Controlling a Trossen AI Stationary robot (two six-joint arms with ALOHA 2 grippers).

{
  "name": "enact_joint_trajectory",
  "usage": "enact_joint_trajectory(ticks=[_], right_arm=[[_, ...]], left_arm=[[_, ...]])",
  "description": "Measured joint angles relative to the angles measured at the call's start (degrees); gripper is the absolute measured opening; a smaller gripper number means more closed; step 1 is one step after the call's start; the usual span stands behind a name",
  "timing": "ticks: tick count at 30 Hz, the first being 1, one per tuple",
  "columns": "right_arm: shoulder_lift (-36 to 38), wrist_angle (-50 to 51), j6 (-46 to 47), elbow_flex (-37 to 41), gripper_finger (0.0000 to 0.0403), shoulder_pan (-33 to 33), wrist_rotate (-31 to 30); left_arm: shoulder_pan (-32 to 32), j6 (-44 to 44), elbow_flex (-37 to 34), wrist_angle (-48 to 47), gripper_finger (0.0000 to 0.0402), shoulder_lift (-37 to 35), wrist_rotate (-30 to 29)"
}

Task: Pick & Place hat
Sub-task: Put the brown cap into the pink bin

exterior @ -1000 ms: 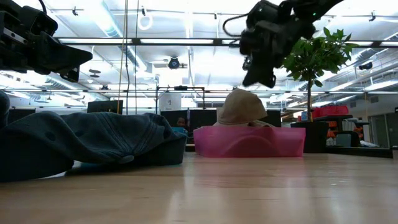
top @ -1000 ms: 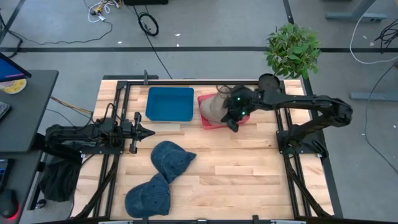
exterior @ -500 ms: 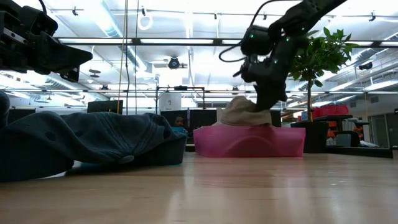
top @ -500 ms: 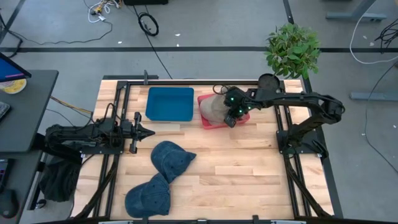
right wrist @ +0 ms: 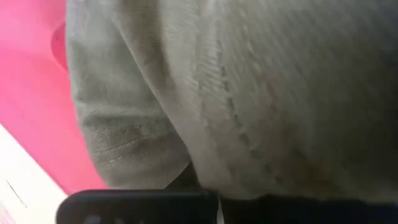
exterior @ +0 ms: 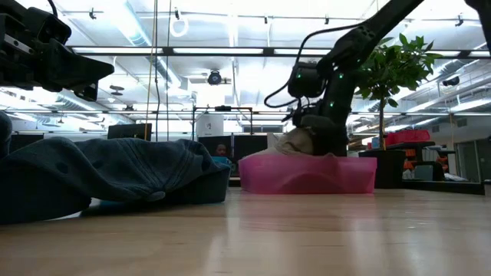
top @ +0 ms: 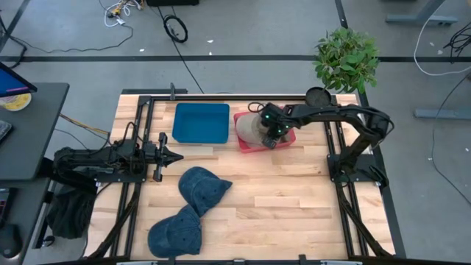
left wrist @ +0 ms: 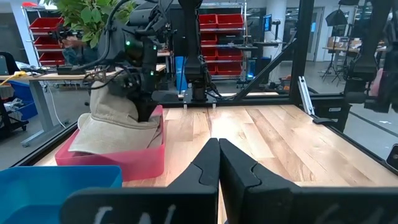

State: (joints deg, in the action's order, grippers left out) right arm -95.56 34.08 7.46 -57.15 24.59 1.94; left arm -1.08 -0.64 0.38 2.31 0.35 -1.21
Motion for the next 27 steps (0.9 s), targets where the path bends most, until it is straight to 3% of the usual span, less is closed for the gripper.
enact_joint_trajectory(ticks=[8,22,27], right_arm=[[1.3,0.6,0.7,0.2,0.0000,-0.2,0.3],[16.3,1.9,-0.3,0.4,0.0000,-1.0,2.6],[19.7,-3.1,-0.9,0.4,0.0000,-0.4,-0.1]], left_arm=[[0.0,0.0,0.0,0.0,0.0003,0.0,0.0],[0.0,0.0,0.0,0.0,0.0003,0.0,0.0],[0.0,0.0,0.0,0.0,0.0003,0.0,0.0]])
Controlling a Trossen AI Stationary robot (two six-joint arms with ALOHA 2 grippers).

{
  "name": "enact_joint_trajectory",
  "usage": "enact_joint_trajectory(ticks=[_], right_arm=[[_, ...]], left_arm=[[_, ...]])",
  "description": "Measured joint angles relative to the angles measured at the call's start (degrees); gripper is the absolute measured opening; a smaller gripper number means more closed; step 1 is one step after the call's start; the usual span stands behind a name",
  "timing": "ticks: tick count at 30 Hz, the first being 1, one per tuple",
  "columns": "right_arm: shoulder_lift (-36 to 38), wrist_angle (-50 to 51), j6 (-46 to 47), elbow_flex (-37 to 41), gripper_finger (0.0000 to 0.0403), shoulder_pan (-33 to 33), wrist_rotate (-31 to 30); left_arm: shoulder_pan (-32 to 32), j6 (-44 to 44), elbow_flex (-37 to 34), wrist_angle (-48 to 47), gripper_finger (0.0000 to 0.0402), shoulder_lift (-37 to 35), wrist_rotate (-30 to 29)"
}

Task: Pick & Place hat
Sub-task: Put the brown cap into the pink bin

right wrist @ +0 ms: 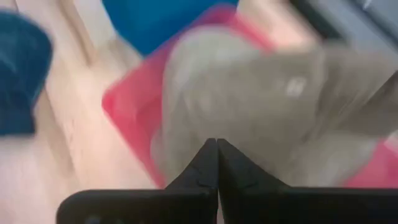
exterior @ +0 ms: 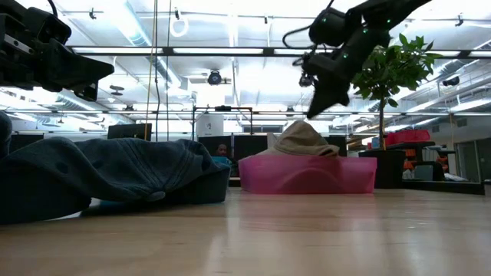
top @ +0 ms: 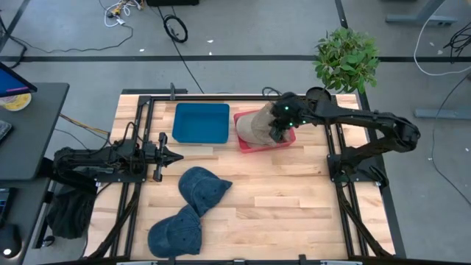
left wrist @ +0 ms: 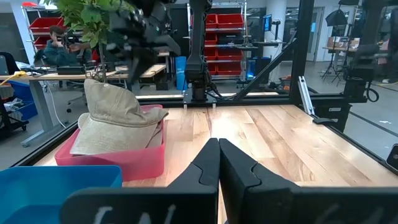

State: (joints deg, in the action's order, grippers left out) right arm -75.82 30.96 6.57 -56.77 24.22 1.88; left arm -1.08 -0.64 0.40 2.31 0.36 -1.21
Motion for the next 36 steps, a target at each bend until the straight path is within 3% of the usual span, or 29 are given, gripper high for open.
enact_joint_trajectory(ticks=[6,10,15,19,26,36], right_arm=[[-2.4,-10.8,-0.7,-0.1,0.0000,4.0,-1.8],[-5.0,-10.9,4.1,-0.1,0.0000,7.5,-3.9],[-8.9,-10.5,3.6,-0.1,0.0000,8.4,-3.7],[-14.1,-10.2,4.5,-0.1,0.0000,8.4,1.5],[-20.5,-11.8,8.4,-0.3,0.0000,8.7,1.9],[-19.5,-11.0,11.9,0.0,0.0000,10.3,4.3]], left_arm=[[0.0,0.0,0.0,0.0,0.0003,0.0,0.0],[0.0,0.0,0.0,0.0,0.0003,0.0,0.0],[0.0,0.0,0.0,0.0,0.0003,0.0,0.0],[0.0,0.0,0.0,0.0,0.0003,0.0,0.0],[0.0,0.0,0.0,0.0,0.0003,0.0,0.0],[0.0,0.0,0.0,0.0,0.0003,0.0,0.0]])
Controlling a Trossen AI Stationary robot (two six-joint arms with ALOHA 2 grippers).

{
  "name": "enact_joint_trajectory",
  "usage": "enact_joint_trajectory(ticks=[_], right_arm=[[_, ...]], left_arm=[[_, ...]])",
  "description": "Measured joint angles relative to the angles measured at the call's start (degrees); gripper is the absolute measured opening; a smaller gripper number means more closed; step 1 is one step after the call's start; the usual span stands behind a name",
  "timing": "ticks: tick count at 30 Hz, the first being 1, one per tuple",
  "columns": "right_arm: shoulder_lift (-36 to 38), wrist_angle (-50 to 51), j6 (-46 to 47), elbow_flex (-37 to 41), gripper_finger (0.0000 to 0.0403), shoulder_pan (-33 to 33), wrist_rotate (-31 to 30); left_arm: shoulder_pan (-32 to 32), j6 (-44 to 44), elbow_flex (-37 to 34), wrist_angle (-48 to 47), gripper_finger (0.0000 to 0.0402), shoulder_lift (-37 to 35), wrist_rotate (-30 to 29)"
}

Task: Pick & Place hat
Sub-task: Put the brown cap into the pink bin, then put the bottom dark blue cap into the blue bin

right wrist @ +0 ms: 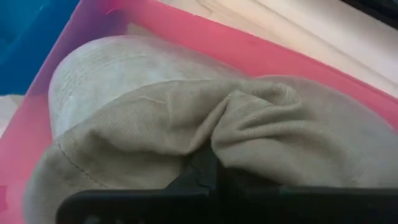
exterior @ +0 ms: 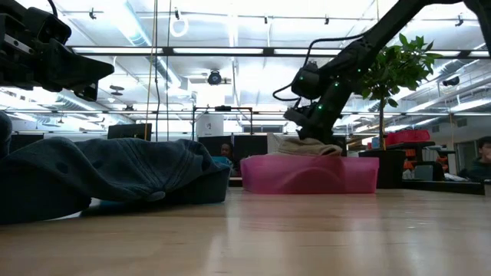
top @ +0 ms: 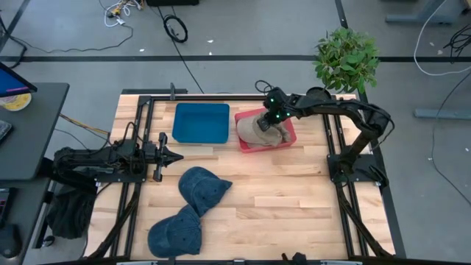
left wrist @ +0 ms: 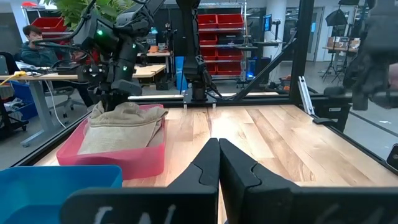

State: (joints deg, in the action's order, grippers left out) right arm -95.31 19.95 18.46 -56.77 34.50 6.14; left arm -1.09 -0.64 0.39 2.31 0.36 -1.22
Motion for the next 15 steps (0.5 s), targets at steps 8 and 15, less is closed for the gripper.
enact_joint_trajectory(ticks=[8,15], right_arm=[[8.2,-3.5,4.4,0.1,0.0000,0.0,-7.0],[13.4,-14.6,2.9,0.0,0.0004,-0.1,-5.4]], left_arm=[[0.0,0.0,0.0,0.0,0.0003,0.0,0.0],[0.0,0.0,0.0,0.0,0.0003,0.0,0.0]])
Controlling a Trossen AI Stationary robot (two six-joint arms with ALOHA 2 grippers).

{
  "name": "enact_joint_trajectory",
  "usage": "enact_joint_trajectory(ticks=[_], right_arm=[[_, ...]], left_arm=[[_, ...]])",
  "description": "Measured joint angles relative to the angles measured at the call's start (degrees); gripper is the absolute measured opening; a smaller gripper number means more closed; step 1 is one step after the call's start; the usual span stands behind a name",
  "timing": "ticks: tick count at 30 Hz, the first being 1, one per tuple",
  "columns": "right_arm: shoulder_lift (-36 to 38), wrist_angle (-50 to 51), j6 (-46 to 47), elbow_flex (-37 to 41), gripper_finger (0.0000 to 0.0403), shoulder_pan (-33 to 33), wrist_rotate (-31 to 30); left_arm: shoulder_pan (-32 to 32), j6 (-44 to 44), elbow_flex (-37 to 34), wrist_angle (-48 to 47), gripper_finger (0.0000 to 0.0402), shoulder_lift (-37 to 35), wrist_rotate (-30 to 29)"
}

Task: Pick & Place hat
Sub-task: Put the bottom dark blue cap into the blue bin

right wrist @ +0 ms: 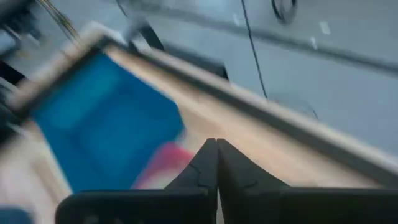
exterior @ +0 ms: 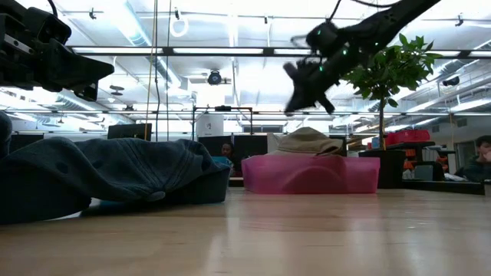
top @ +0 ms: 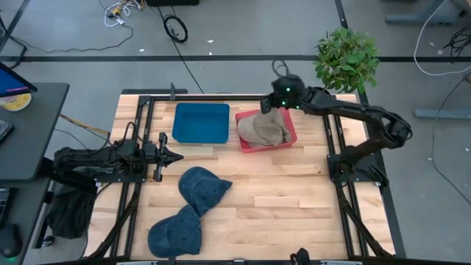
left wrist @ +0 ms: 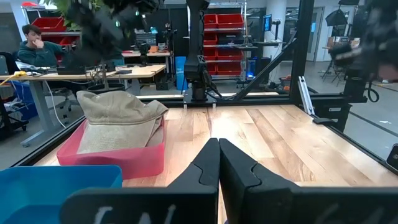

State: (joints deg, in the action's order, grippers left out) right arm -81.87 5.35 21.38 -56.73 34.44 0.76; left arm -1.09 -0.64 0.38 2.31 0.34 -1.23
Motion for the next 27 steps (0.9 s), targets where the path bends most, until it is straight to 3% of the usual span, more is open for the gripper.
enact_joint_trajectory(ticks=[5,9,21,27], right_arm=[[4.0,-8.0,1.7,0.0,0.0005,-0.5,2.3],[8.4,-11.8,-2.0,-0.1,0.0002,-1.3,6.6],[16.3,-14.2,-6.4,-0.2,0.0001,-6.6,13.1],[19.0,-15.4,-5.7,-0.1,0.0001,-9.1,21.1]], left_arm=[[0.0,0.0,0.0,0.0,0.0003,0.0,0.0],[0.0,0.0,0.0,0.0,0.0003,0.0,0.0],[0.0,0.0,0.0,0.0,0.0003,0.0,0.0],[0.0,0.0,0.0,0.0,0.0003,0.0,0.0]])
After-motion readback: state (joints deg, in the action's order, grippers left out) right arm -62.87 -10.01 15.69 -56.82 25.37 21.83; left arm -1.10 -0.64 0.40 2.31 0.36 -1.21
